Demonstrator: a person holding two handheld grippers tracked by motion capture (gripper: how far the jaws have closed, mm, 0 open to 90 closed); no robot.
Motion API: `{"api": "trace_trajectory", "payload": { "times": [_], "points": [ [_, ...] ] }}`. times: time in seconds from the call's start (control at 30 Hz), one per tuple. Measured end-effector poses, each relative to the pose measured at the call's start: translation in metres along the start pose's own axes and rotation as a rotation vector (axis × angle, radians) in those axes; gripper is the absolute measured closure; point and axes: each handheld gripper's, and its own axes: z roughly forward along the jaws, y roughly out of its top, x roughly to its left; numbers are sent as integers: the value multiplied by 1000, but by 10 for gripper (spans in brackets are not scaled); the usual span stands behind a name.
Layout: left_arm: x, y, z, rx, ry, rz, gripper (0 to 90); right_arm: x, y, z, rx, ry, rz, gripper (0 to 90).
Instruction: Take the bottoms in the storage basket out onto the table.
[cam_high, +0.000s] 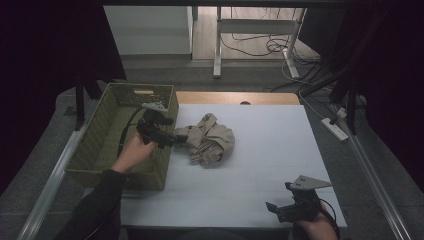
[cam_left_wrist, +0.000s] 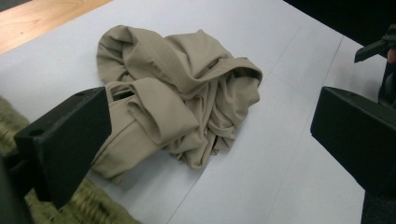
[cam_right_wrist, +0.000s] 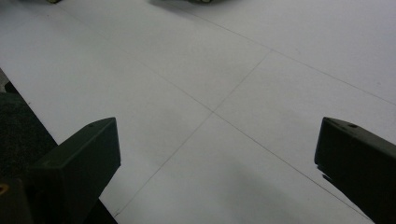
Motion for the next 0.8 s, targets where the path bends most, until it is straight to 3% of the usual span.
{"api": "trace_trajectory", "payload": {
  "times": [0.23, 0.8],
  "points": [
    [2, -12, -8, 1, 49, -2, 0, 0, 0, 0, 3, -1, 0, 8],
    [2, -28, -16, -8, 87, -4, 0, 0, 0, 0, -2, -8, 4, 8]
  ]
}}
